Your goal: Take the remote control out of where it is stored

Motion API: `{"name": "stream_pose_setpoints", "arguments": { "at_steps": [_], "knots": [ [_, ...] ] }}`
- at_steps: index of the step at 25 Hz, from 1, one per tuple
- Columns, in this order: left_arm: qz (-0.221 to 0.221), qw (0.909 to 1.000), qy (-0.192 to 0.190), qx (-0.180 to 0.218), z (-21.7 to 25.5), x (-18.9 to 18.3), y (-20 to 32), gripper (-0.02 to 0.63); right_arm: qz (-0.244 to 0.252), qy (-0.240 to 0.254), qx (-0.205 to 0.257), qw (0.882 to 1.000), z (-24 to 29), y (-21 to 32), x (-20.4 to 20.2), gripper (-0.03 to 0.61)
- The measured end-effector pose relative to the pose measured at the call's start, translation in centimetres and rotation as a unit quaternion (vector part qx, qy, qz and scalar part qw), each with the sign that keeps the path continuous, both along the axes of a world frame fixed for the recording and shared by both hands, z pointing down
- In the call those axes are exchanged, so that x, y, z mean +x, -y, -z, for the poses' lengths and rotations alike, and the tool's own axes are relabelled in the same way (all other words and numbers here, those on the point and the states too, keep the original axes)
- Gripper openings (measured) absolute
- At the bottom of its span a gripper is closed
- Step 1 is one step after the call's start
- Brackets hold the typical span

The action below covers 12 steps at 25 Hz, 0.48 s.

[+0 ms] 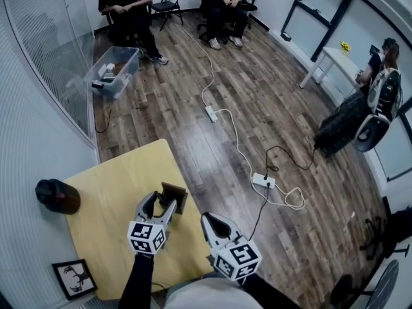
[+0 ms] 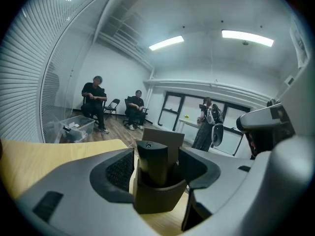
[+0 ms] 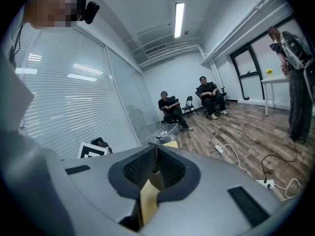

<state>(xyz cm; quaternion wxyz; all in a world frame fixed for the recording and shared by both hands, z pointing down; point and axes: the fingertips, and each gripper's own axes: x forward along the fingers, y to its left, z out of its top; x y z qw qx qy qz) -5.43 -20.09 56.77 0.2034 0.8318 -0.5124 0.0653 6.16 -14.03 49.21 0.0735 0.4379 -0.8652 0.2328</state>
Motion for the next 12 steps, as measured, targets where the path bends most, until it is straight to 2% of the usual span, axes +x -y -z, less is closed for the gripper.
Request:
{"name": "stream_pose_setpoints", "arguments": {
  "at_steps": [12],
  "knots": [
    [-0.005, 1.0000, 0.003, -0.002, -0.68, 0.05, 0.22, 0.282, -0.002, -0.005, -0.009, 1.000, -0.61, 0.22, 0.08, 0.008]
  ]
}}
